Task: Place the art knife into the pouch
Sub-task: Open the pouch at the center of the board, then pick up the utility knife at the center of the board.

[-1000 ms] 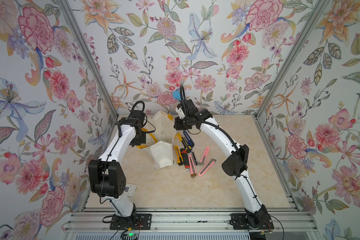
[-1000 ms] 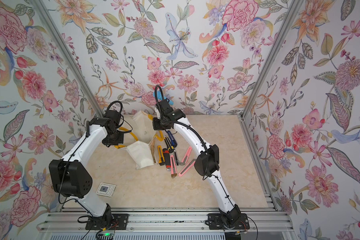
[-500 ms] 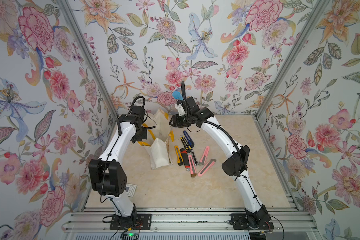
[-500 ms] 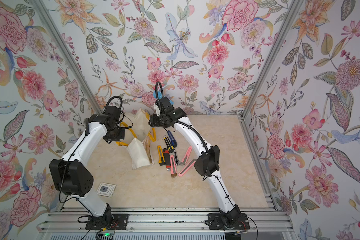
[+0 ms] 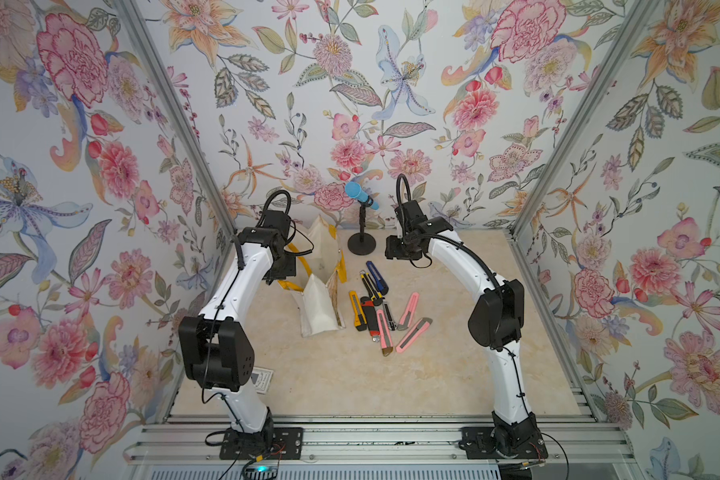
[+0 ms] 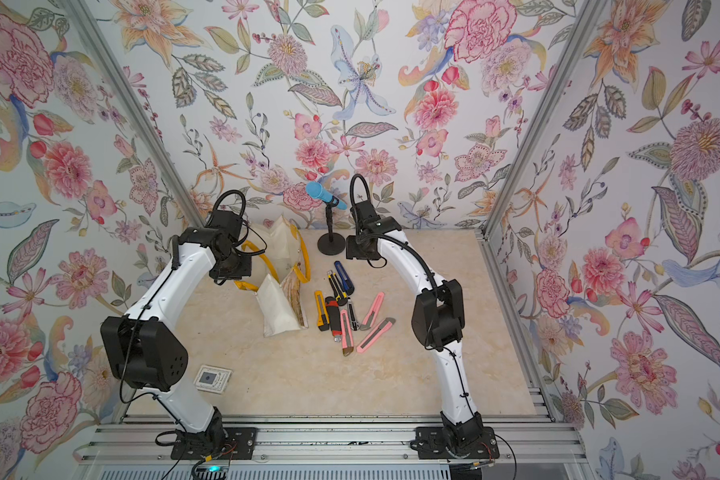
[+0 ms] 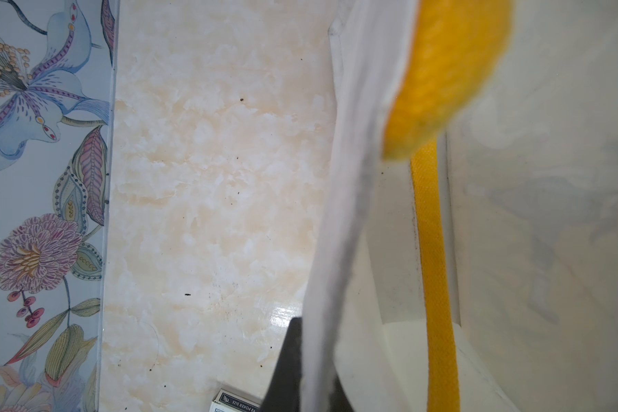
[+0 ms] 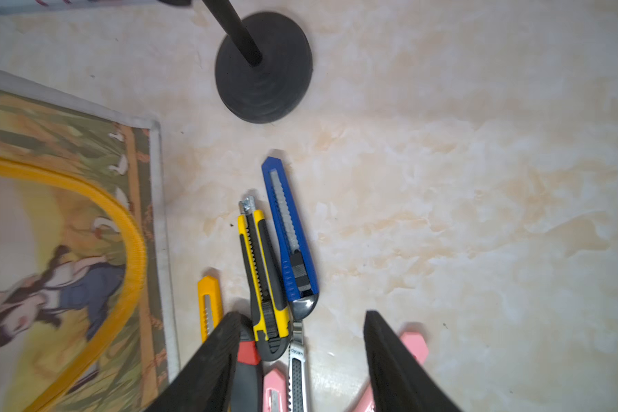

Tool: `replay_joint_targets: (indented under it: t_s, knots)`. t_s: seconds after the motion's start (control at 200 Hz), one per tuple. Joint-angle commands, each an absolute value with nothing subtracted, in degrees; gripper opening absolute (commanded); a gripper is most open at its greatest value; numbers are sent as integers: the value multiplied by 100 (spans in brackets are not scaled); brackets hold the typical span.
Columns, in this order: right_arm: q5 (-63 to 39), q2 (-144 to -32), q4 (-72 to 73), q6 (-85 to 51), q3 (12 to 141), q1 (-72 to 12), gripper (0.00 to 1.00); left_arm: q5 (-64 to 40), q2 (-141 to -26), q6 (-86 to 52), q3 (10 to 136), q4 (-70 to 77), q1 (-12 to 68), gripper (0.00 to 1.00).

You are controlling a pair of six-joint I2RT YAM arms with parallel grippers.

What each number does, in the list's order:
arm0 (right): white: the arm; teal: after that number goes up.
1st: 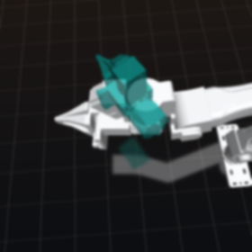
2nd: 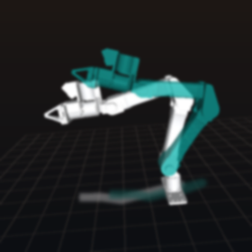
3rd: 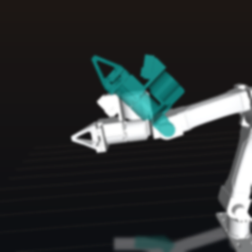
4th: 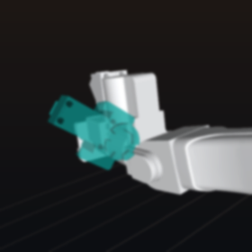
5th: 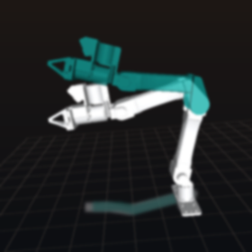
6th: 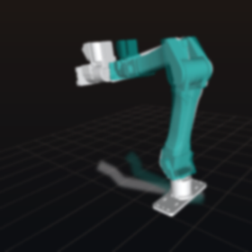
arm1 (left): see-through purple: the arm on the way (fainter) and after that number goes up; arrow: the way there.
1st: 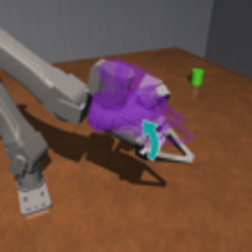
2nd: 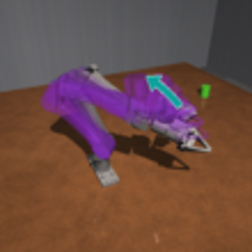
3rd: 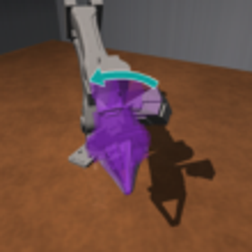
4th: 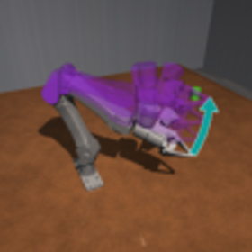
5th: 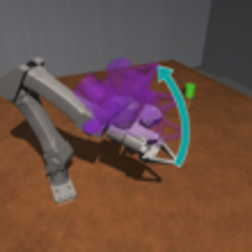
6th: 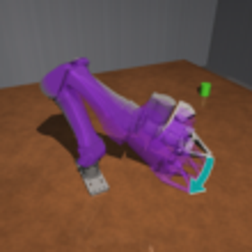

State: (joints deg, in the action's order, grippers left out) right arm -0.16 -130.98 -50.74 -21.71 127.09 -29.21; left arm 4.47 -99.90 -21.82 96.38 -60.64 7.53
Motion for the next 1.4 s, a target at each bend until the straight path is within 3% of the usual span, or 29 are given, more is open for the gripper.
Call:
replay_joint_targets:
  t_s: [0.0,1.046,1.276,1.396]
  knots:
    - [466,-13480,-5150,-1824,12795,-3082,58,344,-10068,-2171,9600,-5879,808,0]
    - [784,-14896,-5146,-1477,13502,-3445,57,255,-10195,-2164,9483,-5842,945,0]
    - [837,-14906,-5150,-1490,13270,-3410,53,302,-10187,-2162,9440,-5862,945,0]
    - [796,-14922,-5150,-1494,13204,-3427,44,288,-10169,-2154,9422,-5858,940,0]
